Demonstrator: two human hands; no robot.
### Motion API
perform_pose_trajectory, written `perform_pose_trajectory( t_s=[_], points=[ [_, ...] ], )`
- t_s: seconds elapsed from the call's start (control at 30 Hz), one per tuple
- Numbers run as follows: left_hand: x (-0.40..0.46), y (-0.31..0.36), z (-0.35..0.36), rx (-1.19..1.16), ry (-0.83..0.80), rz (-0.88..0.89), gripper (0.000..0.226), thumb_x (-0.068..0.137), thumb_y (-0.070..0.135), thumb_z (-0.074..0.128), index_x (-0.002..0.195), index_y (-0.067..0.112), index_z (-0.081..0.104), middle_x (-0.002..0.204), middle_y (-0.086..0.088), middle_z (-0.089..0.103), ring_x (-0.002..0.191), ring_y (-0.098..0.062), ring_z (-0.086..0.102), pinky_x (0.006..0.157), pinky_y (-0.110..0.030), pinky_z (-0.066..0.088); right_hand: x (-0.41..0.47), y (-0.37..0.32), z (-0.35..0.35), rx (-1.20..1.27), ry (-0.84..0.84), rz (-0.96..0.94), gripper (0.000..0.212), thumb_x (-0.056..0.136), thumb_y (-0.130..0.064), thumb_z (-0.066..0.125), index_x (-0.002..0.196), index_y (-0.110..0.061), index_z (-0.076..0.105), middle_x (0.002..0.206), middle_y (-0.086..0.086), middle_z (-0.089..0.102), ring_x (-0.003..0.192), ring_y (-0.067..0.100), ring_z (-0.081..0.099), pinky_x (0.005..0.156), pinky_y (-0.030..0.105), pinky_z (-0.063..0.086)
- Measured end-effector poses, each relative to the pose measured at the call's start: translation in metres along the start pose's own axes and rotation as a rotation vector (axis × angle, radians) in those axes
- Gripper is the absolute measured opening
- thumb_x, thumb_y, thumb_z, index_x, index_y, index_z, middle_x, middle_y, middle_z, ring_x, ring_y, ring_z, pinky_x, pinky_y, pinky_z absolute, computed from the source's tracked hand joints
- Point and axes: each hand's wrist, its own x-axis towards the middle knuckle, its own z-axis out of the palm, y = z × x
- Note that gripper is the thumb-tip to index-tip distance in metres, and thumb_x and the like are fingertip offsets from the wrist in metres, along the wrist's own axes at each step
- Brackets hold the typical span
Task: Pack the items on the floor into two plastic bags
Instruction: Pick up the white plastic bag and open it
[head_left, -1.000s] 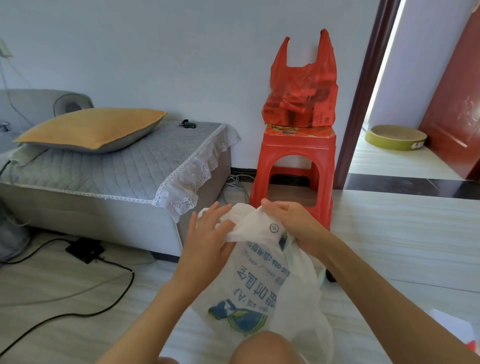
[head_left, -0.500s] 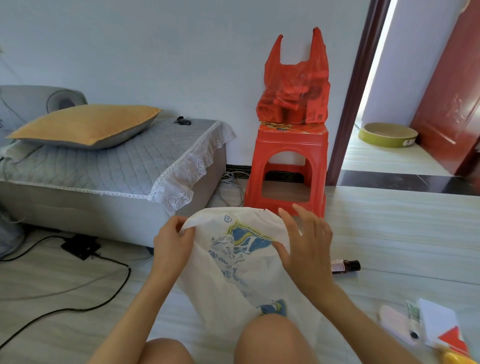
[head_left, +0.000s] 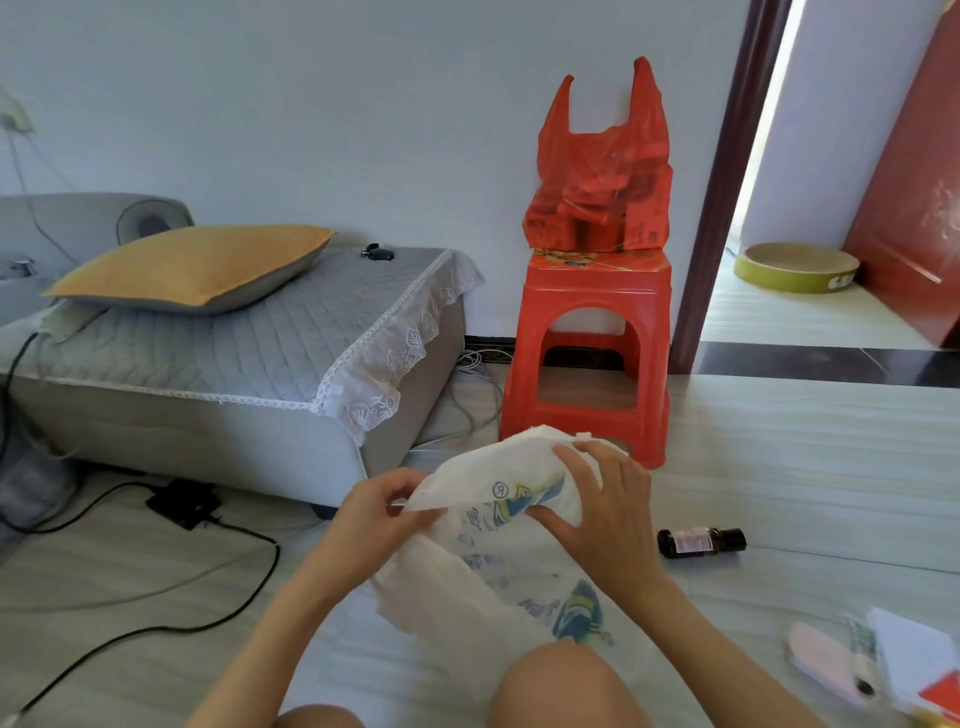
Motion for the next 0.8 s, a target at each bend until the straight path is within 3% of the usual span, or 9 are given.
perform_pose_trajectory(
  t_s=[0.13,0.27,0.3,0.33,0.4,0.6,0.67,0.73,0.8],
  points=[
    [0.0,0.002,0.001,-0.009,0.031,0.025,0.016,0.077,0.01,0.071,0.079,0.026,0.068,0.07,0.017,0.069,0.074,-0.009,0.064,0.066,-0.019,0.05,-0.004,-0.009,0.004,0.031,-0.001,-0.196,0.062,0.076,-0.06,0.055,0.128,-0.028,0.042,0.129,0.003,0.043,0.118,0.022,0.042,0.097,0.043,0.035],
    [-0.001,0.003,0.004,-0.049,-0.021,0.067,0.019,0.079,0.017,0.07,0.071,0.034,0.071,0.068,0.013,0.068,0.066,-0.004,0.062,0.062,-0.016,0.048,0.002,-0.01,0.006,0.008,0.055,-0.246,0.058,0.08,-0.057,0.054,0.127,-0.024,0.045,0.126,0.003,0.044,0.117,0.022,0.043,0.096,0.045,0.037],
    [-0.001,0.004,0.004,-0.052,-0.039,0.074,0.01,0.081,0.023,0.069,0.072,0.029,0.072,0.066,0.01,0.066,0.062,-0.004,0.059,0.059,-0.016,0.046,0.004,-0.009,0.005,0.001,0.072,-0.25,0.056,0.082,-0.055,0.054,0.127,-0.023,0.046,0.125,0.004,0.045,0.116,0.022,0.044,0.094,0.045,0.038],
    [-0.002,0.005,0.004,-0.042,-0.052,0.098,0.017,0.079,0.034,0.067,0.075,0.017,0.071,0.063,0.007,0.061,0.059,-0.005,0.054,0.057,-0.018,0.042,0.007,-0.008,0.004,-0.005,0.081,-0.254,0.053,0.083,-0.054,0.053,0.126,-0.023,0.046,0.125,0.004,0.045,0.115,0.022,0.044,0.093,0.045,0.039],
    [-0.004,0.004,0.005,-0.035,-0.086,0.144,0.053,0.071,0.054,0.058,0.077,0.001,0.064,0.06,0.006,0.052,0.057,-0.005,0.045,0.054,-0.019,0.035,0.01,-0.005,0.004,-0.003,0.069,-0.256,0.049,0.084,-0.051,0.052,0.123,-0.023,0.047,0.126,0.005,0.045,0.116,0.023,0.044,0.093,0.044,0.04],
    [-0.007,0.009,0.006,-0.243,-0.214,0.093,0.043,0.085,0.042,0.057,0.08,0.001,0.068,0.064,0.001,0.06,0.057,-0.007,0.054,0.053,-0.016,0.042,0.014,-0.011,0.001,0.111,-0.137,-0.256,0.062,0.084,-0.059,0.047,0.133,-0.022,0.039,0.141,0.0,0.038,0.132,0.019,0.034,0.109,0.038,0.025],
    [-0.008,0.008,0.005,-0.254,-0.234,0.076,0.051,0.081,0.047,0.057,0.079,-0.003,0.064,0.065,-0.005,0.057,0.057,-0.012,0.05,0.052,-0.017,0.039,0.017,-0.011,0.0,0.139,-0.14,-0.293,0.04,0.088,-0.047,0.049,0.118,-0.023,0.053,0.133,0.002,0.05,0.127,0.019,0.04,0.107,0.039,0.028],
    [-0.007,0.006,0.004,-0.196,-0.198,0.07,0.066,0.078,0.058,0.053,0.076,-0.007,0.059,0.064,-0.007,0.05,0.059,-0.014,0.043,0.053,-0.023,0.034,0.022,-0.01,-0.001,0.232,-0.167,-0.272,0.022,0.088,-0.034,0.05,0.093,-0.018,0.063,0.108,0.002,0.066,0.109,0.015,0.053,0.101,0.039,0.034],
    [-0.004,0.001,0.002,-0.117,-0.058,0.038,0.062,0.081,0.059,0.053,0.062,-0.001,0.054,0.06,-0.004,0.043,0.057,-0.012,0.037,0.052,-0.024,0.028,0.025,-0.012,-0.007,0.457,-0.279,-0.053,0.026,0.088,-0.032,0.048,0.083,-0.012,0.064,0.082,0.003,0.068,0.079,0.013,0.058,0.083,0.037,0.044]
  ],
)
